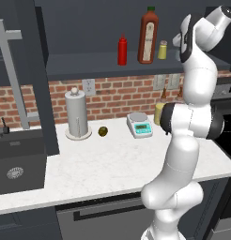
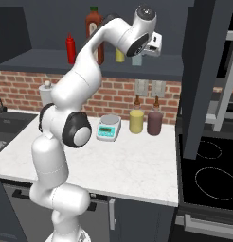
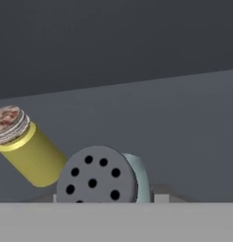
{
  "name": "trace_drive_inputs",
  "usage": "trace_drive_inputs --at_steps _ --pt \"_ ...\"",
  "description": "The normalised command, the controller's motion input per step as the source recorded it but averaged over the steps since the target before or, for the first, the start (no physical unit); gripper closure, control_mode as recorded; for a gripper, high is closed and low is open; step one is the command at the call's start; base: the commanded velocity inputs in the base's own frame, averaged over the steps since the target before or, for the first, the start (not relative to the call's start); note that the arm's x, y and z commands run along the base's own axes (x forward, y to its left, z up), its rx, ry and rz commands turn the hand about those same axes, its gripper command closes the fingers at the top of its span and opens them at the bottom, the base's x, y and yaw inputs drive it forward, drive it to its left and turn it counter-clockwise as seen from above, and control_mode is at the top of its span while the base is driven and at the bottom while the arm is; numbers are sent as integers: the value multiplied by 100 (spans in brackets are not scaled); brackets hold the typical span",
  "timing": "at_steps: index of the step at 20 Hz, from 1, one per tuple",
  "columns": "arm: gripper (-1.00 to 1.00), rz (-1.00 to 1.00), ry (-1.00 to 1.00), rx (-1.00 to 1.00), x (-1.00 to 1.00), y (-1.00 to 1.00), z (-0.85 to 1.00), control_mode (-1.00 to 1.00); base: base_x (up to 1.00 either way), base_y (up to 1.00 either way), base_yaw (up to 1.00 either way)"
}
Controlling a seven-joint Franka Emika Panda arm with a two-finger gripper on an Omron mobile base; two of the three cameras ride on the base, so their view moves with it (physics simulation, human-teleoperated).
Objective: Put the shaker and condiment bottle from the counter next to their counterparts in the cabinet.
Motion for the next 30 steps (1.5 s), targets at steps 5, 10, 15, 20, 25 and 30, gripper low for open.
trace_drive_inputs --at_steps 5,10,15,20,25,30 --pt "100 0 2 4 0 0 -10 -100 0 0 0" --pt "-100 0 10 7 1 2 -17 -100 0 0 0" --pt "-100 0 19 11 22 3 -10 -100 0 0 0" --pt "-100 3 22 22 22 -9 4 -100 0 0 0" --pt "-100 4 16 18 4 -4 44 -100 0 0 0" --pt "-100 7 18 14 0 -8 64 -100 0 0 0"
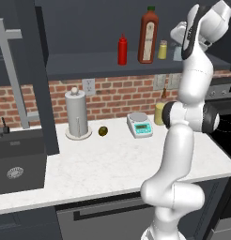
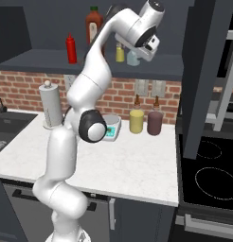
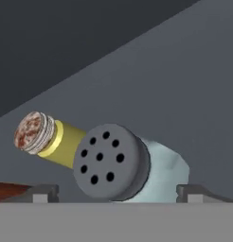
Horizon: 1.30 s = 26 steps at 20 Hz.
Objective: Put the shaker and condiment bottle from the counter next to their counterparts in the cabinet.
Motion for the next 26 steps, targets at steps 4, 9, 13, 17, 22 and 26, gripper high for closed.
trace_drive_inputs --at_steps 4,9,13,17,22,26 --pt "-100 7 17 10 0 -12 65 -100 0 0 0" --pt "-100 4 13 6 -1 -19 48 -100 0 0 0" --pt "-100 1 2 -1 -67 -17 2 -100 0 0 0" --pt "-100 0 0 -21 -100 0 -58 -100 0 0 0" --pt "-100 0 1 -39 -100 9 -97 -100 0 0 0" --pt "-100 0 0 -41 -100 29 -100 -100 0 0 0"
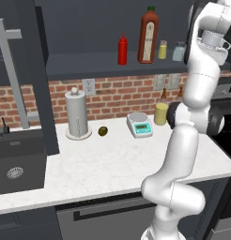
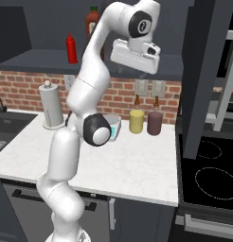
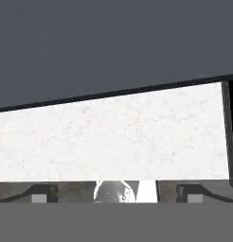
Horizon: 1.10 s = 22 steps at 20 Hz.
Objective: Put the shaker and condiment bottle from the counter next to their counterparts in the cabinet.
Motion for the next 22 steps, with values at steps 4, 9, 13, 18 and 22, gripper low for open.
trace_drive_inputs --at_steps 4,9,13,18,22 --pt "-100 0 0 -33 -100 27 -100 -100 0 0 0" --pt "-100 0 0 -24 -100 16 -100 -100 0 0 0" --pt "-100 0 0 -15 -100 4 -100 -100 0 0 0" --pt "-100 0 0 -10 -100 0 -100 -100 0 0 0" --pt "-100 0 0 -8 -100 0 -100 -100 0 0 0"
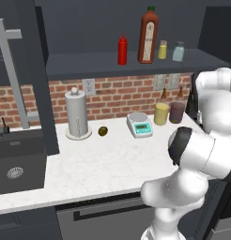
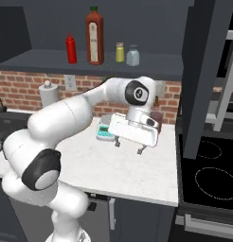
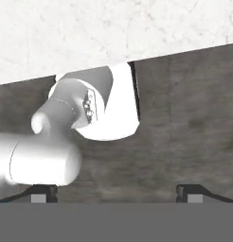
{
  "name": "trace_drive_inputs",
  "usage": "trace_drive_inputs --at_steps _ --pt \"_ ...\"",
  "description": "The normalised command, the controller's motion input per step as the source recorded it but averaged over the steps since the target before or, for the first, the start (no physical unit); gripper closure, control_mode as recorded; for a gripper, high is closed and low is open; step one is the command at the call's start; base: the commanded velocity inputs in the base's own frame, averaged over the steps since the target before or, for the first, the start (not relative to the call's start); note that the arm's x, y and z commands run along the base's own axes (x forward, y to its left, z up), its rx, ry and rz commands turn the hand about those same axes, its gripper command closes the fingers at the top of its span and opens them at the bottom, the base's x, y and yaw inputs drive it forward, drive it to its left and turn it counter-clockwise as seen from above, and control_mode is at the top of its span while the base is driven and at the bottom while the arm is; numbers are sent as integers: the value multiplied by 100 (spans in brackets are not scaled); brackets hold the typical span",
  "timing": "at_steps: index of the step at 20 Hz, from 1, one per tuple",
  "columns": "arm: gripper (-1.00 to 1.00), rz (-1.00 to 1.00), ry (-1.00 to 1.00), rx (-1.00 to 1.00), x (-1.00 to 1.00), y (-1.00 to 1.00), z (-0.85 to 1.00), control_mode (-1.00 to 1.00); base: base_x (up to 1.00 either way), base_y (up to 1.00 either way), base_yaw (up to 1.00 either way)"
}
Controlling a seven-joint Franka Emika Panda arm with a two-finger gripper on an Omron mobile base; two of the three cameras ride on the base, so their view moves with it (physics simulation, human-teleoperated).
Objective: Put the shaker and condiment bottle from the counter next to their counterparts in the cabinet.
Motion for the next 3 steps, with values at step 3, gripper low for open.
trace_drive_inputs --at_steps 3 --pt "-100 0 0 -8 -100 0 -95 -100 0 0 0"
